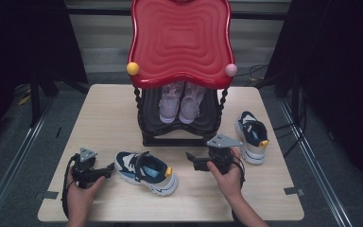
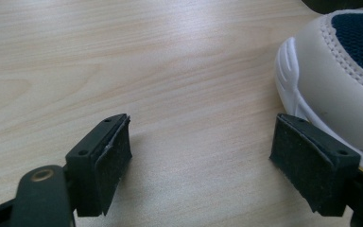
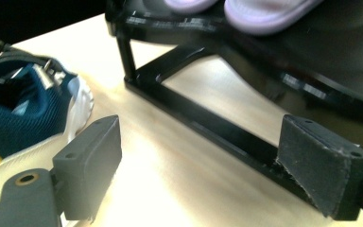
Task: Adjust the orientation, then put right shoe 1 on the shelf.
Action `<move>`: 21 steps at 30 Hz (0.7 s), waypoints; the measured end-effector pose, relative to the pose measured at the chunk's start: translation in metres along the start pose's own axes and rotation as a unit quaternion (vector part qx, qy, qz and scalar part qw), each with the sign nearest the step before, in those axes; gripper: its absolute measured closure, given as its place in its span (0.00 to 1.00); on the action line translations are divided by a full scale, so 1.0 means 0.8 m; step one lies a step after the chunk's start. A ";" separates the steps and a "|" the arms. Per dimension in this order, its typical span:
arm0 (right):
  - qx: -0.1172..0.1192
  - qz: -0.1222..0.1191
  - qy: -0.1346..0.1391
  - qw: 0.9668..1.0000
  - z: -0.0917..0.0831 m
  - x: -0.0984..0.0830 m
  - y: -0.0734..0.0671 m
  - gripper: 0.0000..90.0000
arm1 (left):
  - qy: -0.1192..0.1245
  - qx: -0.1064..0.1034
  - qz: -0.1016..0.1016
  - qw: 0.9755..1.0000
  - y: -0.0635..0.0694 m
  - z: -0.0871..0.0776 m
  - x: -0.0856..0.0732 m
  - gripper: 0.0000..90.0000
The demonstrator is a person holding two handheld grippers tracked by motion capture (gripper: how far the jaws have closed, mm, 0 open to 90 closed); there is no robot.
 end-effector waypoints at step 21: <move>0.066 -0.012 -0.071 0.995 -0.012 -0.054 -0.006 0.16 | 0.000 0.000 0.000 1.000 0.000 0.000 0.000 0.22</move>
Point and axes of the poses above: each handheld gripper's, and its own axes: z roughly forward along the jaws, x roughly out of its top, y roughly to its right, the point moved 2 cm from there along z, roughly forward along the jaws, and after that the axes turned 10 degrees about -z, right-handed, at the moved point
